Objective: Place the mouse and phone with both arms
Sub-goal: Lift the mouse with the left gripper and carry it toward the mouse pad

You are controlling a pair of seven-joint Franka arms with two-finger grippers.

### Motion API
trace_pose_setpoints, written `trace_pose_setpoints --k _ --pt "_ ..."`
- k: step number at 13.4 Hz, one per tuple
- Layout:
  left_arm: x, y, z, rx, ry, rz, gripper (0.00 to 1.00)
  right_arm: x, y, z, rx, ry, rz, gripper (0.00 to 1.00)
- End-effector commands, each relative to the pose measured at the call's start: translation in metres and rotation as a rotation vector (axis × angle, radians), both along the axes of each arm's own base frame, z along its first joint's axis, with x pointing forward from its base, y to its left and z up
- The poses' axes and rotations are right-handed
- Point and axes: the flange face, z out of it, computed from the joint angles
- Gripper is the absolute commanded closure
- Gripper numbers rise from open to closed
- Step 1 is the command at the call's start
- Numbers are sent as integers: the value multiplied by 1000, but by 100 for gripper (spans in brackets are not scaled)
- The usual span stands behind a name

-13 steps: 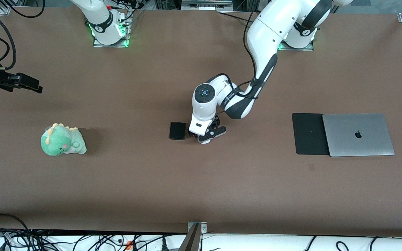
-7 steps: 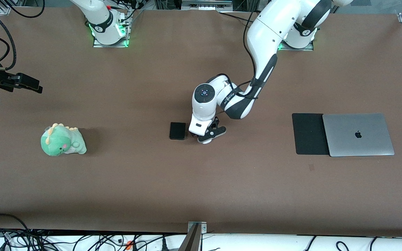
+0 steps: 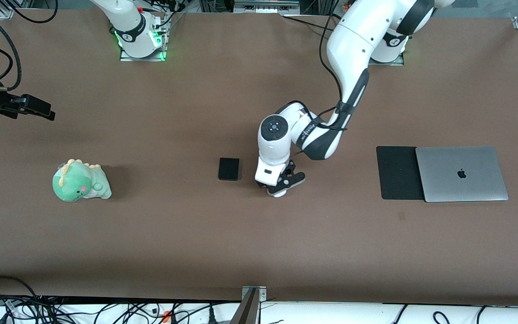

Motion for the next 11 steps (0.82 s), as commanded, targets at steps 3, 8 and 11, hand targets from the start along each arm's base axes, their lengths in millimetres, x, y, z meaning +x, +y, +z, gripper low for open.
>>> trace_pose_setpoints --k 3,8,11 --pt "41 116 69 45 32 -45 42 -2 19 -3 33 12 4 0" --pt "47 230 98 52 73 -135 42 12 75 -25 69 16 -50 0" --pt "34 298 109 51 110 -234 42 22 125 -47 54 -2 -90 0"
